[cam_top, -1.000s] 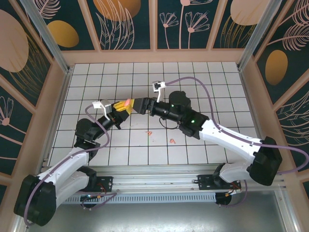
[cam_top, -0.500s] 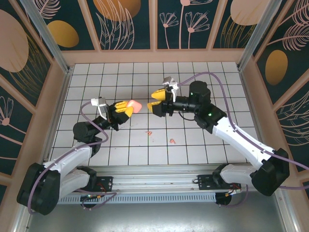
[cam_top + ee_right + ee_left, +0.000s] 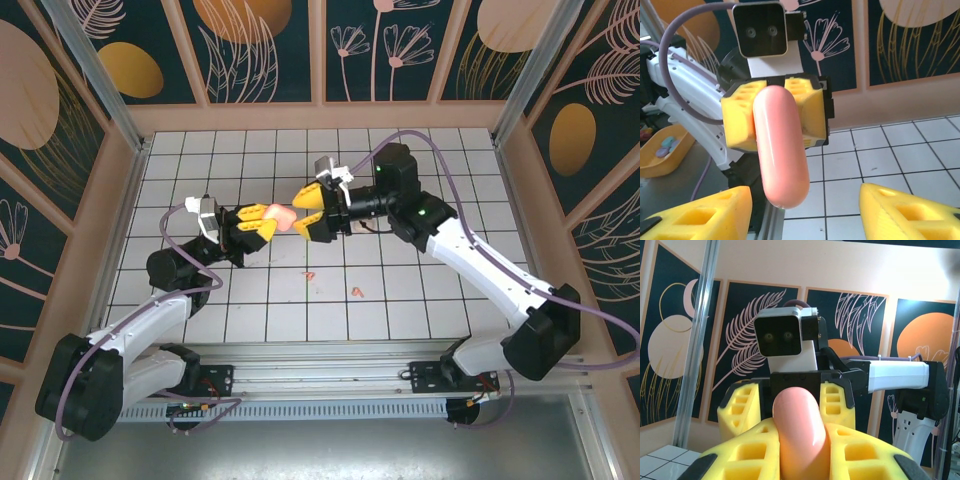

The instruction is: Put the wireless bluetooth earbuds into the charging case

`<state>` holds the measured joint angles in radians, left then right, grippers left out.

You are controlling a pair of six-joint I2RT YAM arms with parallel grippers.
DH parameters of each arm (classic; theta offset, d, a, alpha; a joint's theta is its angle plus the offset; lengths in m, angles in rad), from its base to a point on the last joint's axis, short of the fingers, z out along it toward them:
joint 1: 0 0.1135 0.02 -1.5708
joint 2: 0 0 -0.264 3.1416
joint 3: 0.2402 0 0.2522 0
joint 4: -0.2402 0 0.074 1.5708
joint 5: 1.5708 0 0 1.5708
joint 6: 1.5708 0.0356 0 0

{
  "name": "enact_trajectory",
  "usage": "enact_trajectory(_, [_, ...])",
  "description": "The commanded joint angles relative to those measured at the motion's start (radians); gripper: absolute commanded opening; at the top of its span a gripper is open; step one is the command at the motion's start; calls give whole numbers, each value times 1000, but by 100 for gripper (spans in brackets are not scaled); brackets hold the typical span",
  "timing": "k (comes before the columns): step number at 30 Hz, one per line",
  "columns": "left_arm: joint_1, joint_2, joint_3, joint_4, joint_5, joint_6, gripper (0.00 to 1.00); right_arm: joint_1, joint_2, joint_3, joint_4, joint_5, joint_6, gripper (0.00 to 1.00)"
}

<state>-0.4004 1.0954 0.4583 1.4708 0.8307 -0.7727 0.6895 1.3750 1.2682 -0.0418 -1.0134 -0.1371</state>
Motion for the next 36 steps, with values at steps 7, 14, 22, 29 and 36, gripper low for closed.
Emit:
enact_trajectory(7, [-8, -2, 28, 57, 9, -12, 10, 27, 51, 101, -48, -123, -48, 46])
enact_trajectory(14, [-7, -3, 29, 19, 6, 13, 11, 25, 56, 116, -85, -133, -81, 19])
enact_trajectory(22, [-8, -82, 74, -397, -8, 300, 58, -23, 34, 140, -308, 6, -246, 16])
enact_trajectory(29, [-8, -136, 266, -1239, 4, 975, 62, -48, 9, 130, -471, 312, -464, 18])
enact_trajectory(36, [-7, -72, 340, -1486, -12, 1207, 62, -41, 4, 120, -524, 418, -673, 17])
